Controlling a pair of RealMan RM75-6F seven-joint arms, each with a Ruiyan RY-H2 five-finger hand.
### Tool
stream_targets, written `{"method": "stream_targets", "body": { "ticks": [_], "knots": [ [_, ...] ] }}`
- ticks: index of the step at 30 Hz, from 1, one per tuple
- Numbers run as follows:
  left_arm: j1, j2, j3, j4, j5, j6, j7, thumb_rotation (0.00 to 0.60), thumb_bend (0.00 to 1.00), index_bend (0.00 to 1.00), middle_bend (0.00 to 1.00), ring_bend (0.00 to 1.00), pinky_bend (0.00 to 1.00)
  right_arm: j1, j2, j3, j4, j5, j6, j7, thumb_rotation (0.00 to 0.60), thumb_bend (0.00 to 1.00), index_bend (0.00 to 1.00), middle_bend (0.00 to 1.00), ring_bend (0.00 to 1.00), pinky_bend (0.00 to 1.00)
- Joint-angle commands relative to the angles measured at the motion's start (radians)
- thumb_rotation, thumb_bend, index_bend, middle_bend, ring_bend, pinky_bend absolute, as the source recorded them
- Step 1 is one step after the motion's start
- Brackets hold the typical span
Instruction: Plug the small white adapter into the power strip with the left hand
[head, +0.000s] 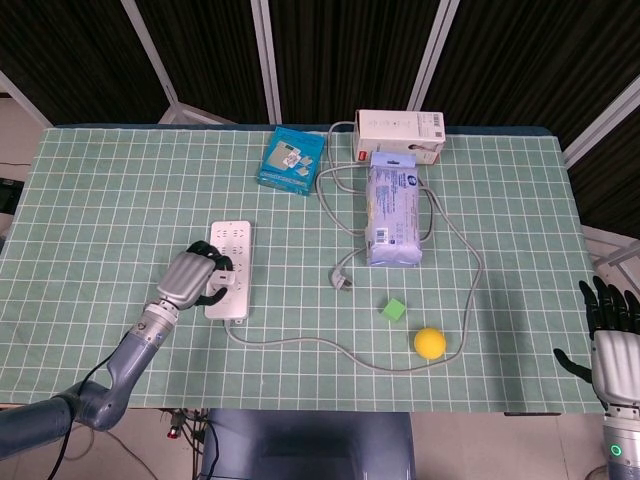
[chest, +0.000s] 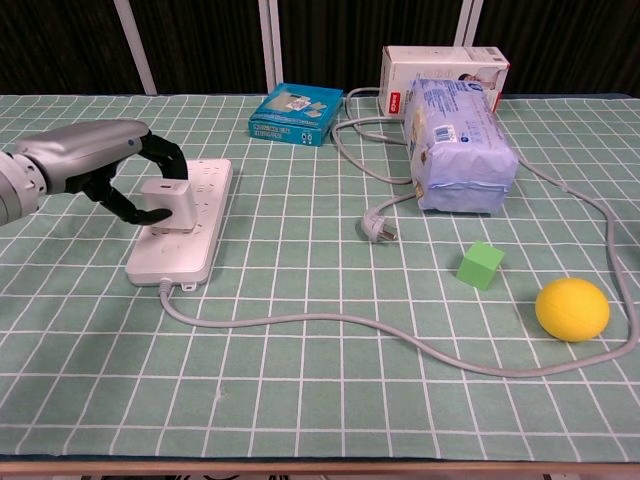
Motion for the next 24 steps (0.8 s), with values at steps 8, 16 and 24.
{"method": "stream_targets", "body": {
  "ticks": [8, 16, 24],
  "knots": [
    [0.000, -0.003, 0.003, 0.011, 0.006, -0.004, 0.002, 0.600, 0.44, 0.58, 0.63, 0.25, 0.17, 0.000, -0.001, -0.001, 0.002, 0.000, -0.001, 0.000, 0.600, 0.16, 0.00, 0.00, 0.01, 0.04],
    [0.002, -0.007, 0.004, 0.019, 0.009, -0.004, 0.001, 0.600, 0.44, 0.58, 0.63, 0.25, 0.17, -0.001, 0.000, 0.000, 0.001, 0.000, 0.000, 0.002, 0.600, 0.16, 0.00, 0.00, 0.01, 0.04],
    [0.004, -0.015, 0.006, 0.035, 0.005, -0.012, -0.004, 0.600, 0.44, 0.58, 0.63, 0.25, 0.17, -0.002, -0.001, 0.001, 0.000, 0.001, 0.003, 0.003, 0.600, 0.16, 0.00, 0.00, 0.01, 0.04]
  ]
}}
